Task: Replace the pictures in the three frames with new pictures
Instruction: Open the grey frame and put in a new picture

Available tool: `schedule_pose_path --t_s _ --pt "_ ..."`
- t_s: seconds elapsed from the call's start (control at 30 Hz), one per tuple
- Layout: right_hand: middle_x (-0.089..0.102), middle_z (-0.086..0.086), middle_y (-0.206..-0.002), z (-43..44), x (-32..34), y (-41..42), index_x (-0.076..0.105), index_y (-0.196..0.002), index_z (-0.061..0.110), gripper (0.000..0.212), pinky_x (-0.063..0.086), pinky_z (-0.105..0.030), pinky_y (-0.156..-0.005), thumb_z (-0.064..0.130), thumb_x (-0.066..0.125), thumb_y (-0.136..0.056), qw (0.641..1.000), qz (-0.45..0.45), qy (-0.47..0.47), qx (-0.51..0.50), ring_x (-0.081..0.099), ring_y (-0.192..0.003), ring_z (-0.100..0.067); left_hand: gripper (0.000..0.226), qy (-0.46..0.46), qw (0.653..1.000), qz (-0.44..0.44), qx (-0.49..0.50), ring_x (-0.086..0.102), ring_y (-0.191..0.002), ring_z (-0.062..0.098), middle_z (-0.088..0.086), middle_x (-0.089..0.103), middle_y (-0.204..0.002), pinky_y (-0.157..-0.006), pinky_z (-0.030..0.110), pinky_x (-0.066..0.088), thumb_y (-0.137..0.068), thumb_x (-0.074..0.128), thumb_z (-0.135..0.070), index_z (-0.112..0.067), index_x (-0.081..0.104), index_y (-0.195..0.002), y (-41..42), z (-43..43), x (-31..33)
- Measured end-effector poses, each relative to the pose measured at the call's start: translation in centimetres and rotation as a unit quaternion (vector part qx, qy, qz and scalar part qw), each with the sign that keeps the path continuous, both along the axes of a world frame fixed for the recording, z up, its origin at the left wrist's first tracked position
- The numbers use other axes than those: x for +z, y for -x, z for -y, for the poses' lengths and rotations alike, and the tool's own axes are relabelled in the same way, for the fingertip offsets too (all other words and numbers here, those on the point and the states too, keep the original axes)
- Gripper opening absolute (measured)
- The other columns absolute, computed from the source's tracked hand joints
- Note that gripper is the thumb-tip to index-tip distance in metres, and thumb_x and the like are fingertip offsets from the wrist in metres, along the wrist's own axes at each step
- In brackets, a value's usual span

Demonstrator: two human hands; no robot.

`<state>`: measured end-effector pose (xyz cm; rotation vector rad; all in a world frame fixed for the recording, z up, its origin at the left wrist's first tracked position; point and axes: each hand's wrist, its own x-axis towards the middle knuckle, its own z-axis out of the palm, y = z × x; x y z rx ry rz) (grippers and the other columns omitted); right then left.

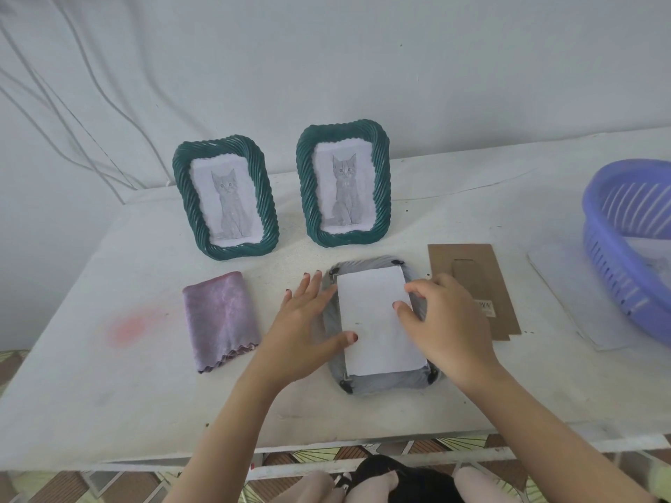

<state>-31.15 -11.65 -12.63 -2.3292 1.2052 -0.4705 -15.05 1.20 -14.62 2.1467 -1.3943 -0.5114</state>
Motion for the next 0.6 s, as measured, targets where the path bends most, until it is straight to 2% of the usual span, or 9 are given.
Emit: schedule_pose_path --t_s 0.07,0.23,0.43,0.6 --pt "0.051 0.002 -0.101 0.11 -0.17 0.10 0.061 -0.114 0.023 0.034 0.046 -0.030 -0.070 0.041 0.055 -0.086 1.000 -0.017 -0.001 0.007 0.052 -0.097 -0.018 0.099 -0.011 1.000 0.022 0.006 -0.014 -0.135 -0.001 -0.013 -0.006 -0.147 -0.115 0.029 -0.008 -0.062 0.038 -0.075 -0.024 0.021 -0.146 0.04 0.12 -0.01" --pt "0.047 0.005 -0.099 0.25 -0.36 0.37 0.059 -0.120 0.026 0.037 0.041 -0.027 -0.068 0.040 0.058 -0.086 0.998 0.010 -0.049 0.026 0.052 -0.091 -0.013 0.089 -0.025 1.000 -0.008 -0.001 -0.011 -0.135 -0.001 -0.005 0.001 -0.155 -0.115 0.032 -0.008 -0.067 0.052 -0.059 -0.033 0.010 -0.141 0.20 0.36 0.38" --pt "0.043 0.007 -0.096 0.67 -0.74 0.39 0.059 -0.118 0.026 0.037 0.041 -0.027 -0.070 0.033 0.063 -0.083 0.997 0.014 -0.067 0.036 0.053 -0.090 -0.015 0.093 -0.023 1.000 -0.010 -0.009 -0.011 -0.135 -0.001 -0.009 0.000 -0.152 -0.113 0.029 -0.009 -0.063 0.055 -0.062 -0.036 0.005 -0.136 0.20 0.40 0.45" --pt "0.044 0.006 -0.100 0.73 -0.81 0.40 0.060 -0.117 0.024 0.033 0.038 -0.025 -0.072 0.033 0.060 -0.085 0.996 0.047 -0.072 0.033 0.050 -0.087 -0.010 0.090 -0.015 1.000 -0.013 0.000 -0.010 -0.136 0.000 -0.005 0.002 -0.155 -0.114 0.028 -0.008 -0.067 0.054 -0.058 -0.032 0.013 -0.143 0.23 0.34 0.37"
